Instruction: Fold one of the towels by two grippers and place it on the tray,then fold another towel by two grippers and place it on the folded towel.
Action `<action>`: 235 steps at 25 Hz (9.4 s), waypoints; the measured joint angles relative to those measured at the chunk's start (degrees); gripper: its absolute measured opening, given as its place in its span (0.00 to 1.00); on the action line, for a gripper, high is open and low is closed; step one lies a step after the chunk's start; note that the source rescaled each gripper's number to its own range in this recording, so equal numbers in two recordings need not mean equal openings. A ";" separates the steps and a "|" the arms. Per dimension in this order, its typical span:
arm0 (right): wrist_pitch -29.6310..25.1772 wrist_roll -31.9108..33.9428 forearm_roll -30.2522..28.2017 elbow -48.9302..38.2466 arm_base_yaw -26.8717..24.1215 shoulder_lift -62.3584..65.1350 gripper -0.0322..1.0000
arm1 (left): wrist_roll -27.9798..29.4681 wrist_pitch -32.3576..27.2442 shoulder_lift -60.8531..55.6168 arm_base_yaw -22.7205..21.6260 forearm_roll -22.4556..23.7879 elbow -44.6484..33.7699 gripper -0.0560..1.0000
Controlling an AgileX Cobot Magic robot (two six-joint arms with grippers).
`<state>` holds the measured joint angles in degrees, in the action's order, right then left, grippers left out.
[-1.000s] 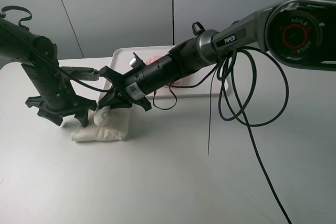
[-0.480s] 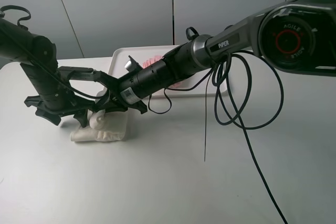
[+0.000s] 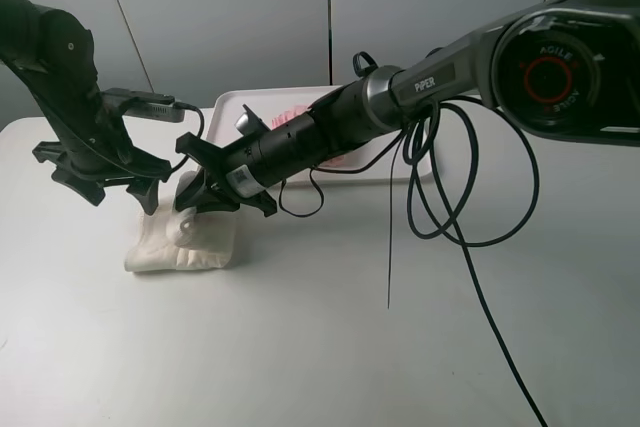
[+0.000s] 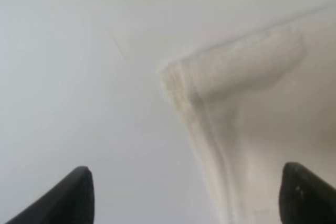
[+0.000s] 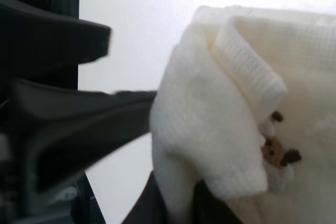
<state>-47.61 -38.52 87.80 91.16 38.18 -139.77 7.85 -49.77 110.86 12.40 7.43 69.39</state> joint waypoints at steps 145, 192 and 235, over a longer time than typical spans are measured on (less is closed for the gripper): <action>-4.01 27.57 -42.45 24.78 -20.89 -2.20 0.10 | -18.32 -19.96 -9.00 0.00 -11.63 19.59 0.92; -3.43 33.46 -88.48 -41.34 -21.02 74.48 0.97 | -6.72 -9.56 -54.22 0.00 0.89 -21.30 1.00; -15.38 33.03 -82.72 -61.73 -21.02 130.08 1.00 | -3.73 -12.60 -110.86 0.00 -6.49 -40.04 1.00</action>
<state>-62.99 -5.49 5.08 29.43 17.16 -9.69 4.13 -62.37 0.00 12.40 0.94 29.35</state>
